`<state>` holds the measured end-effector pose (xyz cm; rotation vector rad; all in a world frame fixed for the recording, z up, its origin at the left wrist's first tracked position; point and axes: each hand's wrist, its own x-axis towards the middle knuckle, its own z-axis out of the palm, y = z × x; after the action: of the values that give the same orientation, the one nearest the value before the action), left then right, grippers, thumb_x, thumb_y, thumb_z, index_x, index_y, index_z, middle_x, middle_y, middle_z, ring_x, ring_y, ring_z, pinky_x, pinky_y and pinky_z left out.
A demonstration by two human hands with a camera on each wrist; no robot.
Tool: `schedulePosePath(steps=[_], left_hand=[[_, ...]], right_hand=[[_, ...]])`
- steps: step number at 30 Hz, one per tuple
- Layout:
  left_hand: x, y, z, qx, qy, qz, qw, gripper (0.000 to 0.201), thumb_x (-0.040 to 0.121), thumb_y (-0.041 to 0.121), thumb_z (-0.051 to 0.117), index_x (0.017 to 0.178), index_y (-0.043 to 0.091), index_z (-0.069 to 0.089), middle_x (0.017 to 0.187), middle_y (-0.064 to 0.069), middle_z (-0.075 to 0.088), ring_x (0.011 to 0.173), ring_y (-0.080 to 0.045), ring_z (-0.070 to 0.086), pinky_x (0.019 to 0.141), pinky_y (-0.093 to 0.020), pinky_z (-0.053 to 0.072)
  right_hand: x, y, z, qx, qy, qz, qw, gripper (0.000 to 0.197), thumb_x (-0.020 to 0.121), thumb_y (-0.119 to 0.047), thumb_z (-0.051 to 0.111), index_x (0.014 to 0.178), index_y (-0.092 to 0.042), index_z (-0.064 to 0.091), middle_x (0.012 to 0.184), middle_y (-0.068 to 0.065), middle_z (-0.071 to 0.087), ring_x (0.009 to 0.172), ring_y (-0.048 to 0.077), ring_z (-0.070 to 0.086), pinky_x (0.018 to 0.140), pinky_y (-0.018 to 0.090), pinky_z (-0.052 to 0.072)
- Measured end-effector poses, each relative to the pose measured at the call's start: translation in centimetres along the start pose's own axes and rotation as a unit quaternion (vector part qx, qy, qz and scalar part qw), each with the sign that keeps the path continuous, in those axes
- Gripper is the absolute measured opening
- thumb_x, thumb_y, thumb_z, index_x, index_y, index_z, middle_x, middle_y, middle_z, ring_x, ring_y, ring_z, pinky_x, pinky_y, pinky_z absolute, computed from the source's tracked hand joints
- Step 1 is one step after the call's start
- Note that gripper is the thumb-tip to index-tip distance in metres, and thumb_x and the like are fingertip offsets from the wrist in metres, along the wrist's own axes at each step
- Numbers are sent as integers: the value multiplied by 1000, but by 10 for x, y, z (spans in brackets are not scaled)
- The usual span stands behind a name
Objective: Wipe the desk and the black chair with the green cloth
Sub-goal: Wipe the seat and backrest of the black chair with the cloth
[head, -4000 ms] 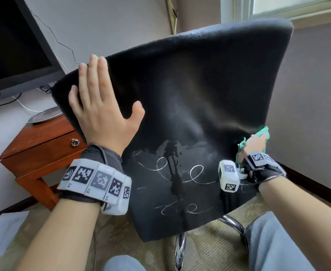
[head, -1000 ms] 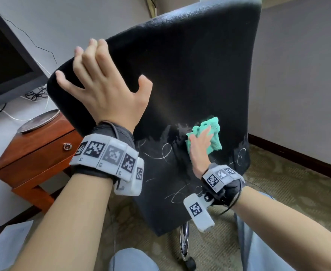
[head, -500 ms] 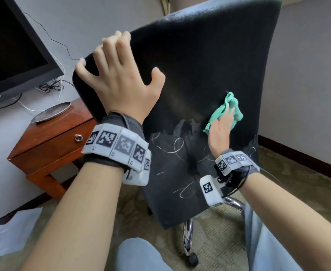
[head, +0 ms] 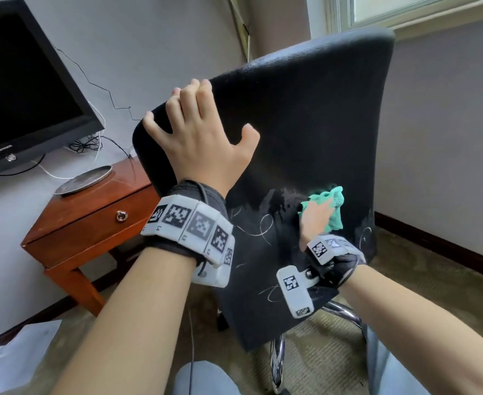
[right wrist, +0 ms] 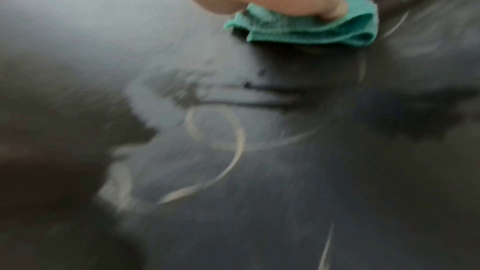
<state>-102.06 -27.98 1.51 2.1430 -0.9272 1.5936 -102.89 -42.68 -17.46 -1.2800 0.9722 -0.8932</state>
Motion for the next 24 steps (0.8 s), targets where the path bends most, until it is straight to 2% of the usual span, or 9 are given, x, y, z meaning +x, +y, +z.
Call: schedulePosePath(steps=[3, 7, 9, 11, 14, 15, 18, 20, 24], left_hand=[[2, -6, -5, -9, -40, 19, 999, 70, 75, 53, 41, 127, 7, 51, 127, -12, 54, 115, -34, 50, 97, -58, 31], [7, -24, -12, -24, -72, 72, 994, 73, 75, 53, 40, 133, 8, 46, 130, -11, 51, 113, -34, 46, 97, -47, 29], [9, -35, -12, -33, -67, 109, 991, 72, 75, 50, 42, 133, 7, 47, 129, -12, 52, 110, -34, 46, 95, -43, 29], [10, -42, -10, -44, -57, 133, 989, 71, 76, 48, 44, 133, 6, 48, 126, -13, 54, 107, -35, 45, 95, -42, 30], [8, -42, -5, -62, -46, 135, 988, 71, 77, 47, 46, 133, 4, 48, 127, -15, 53, 108, -34, 42, 97, -40, 33], [8, -39, -4, -67, -43, 128, 989, 70, 77, 46, 46, 133, 4, 48, 127, -16, 53, 109, -34, 42, 98, -39, 33], [5, -34, -3, -86, -33, 103, 990, 70, 77, 45, 47, 133, 3, 48, 128, -16, 53, 110, -30, 37, 99, -36, 33], [3, -33, -3, -92, -23, 98, 991, 69, 76, 44, 47, 132, 3, 49, 127, -16, 53, 109, -28, 35, 97, -37, 33], [4, -31, -2, -76, -23, 101, 992, 69, 75, 44, 49, 131, 3, 49, 126, -16, 54, 108, -38, 48, 96, -40, 38]], right_hand=[[-33, -27, 18, 11, -14, -70, 997, 59, 97, -10, 32, 149, -1, 6, 153, 27, 8, 141, 42, 10, 115, 53, 13], [-67, -66, 27, -4, -82, -181, 980, 61, 100, -10, 32, 150, -5, -2, 156, 20, -6, 144, 33, -6, 118, 43, -4], [-70, -67, 28, 0, -93, -213, 973, 61, 100, -12, 32, 151, -9, -3, 157, 18, -7, 145, 30, -8, 118, 40, -5], [-70, -55, 26, 20, -85, -230, 969, 60, 99, -10, 32, 151, -14, 2, 159, 12, -3, 146, 23, -5, 119, 36, -2], [-66, -26, 21, 136, -89, -172, 972, 60, 98, -7, 28, 151, -27, 9, 159, -7, -1, 145, 4, -2, 116, 22, 3], [-63, -13, 21, 154, -79, -143, 974, 60, 97, -7, 27, 151, -28, 10, 159, -8, 1, 145, 5, 1, 117, 24, 6], [-54, 32, 16, 115, -37, -60, 991, 65, 92, -11, 28, 151, -28, 8, 159, 2, 7, 145, 19, 11, 118, 39, 15], [-46, 59, 11, 72, -37, -12, 997, 67, 90, -9, 29, 151, -26, 5, 158, 5, 7, 145, 23, 12, 117, 40, 16], [-42, 68, 0, 63, -47, 42, 996, 67, 94, -5, 29, 151, -22, -1, 159, 2, 1, 146, 19, 8, 118, 35, 9]])
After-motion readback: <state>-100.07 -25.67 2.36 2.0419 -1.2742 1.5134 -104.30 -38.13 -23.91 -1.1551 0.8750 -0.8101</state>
